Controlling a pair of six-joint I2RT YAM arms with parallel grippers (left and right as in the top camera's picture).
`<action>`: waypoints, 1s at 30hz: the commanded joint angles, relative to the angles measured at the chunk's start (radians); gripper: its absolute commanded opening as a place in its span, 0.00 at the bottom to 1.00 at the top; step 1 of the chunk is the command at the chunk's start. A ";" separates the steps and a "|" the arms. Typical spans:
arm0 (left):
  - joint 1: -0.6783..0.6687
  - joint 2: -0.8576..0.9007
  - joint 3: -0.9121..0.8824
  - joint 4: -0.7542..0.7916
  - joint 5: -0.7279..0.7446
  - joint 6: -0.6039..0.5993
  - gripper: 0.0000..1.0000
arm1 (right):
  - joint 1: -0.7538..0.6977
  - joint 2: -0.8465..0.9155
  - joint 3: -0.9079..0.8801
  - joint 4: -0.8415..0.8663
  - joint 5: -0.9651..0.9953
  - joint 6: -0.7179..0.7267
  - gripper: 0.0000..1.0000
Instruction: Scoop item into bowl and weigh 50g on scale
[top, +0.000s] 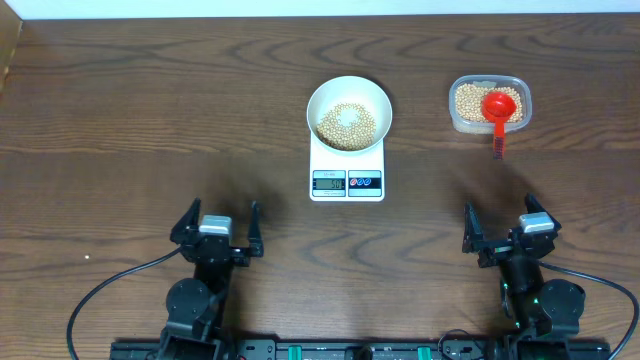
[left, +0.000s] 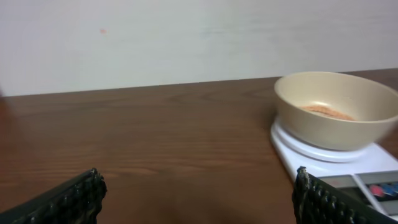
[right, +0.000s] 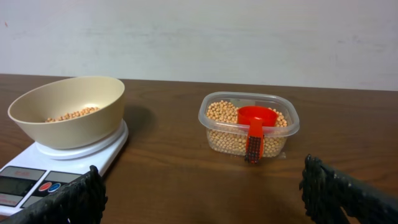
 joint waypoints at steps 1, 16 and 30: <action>0.076 -0.010 -0.011 -0.050 -0.026 0.040 0.98 | 0.006 -0.007 -0.003 -0.003 0.001 0.011 0.99; 0.232 -0.010 -0.011 -0.049 -0.029 0.038 0.98 | 0.006 -0.007 -0.003 -0.003 0.001 0.010 0.99; 0.232 -0.007 -0.011 -0.049 -0.029 0.038 0.98 | 0.006 -0.007 -0.003 -0.003 0.001 0.010 0.99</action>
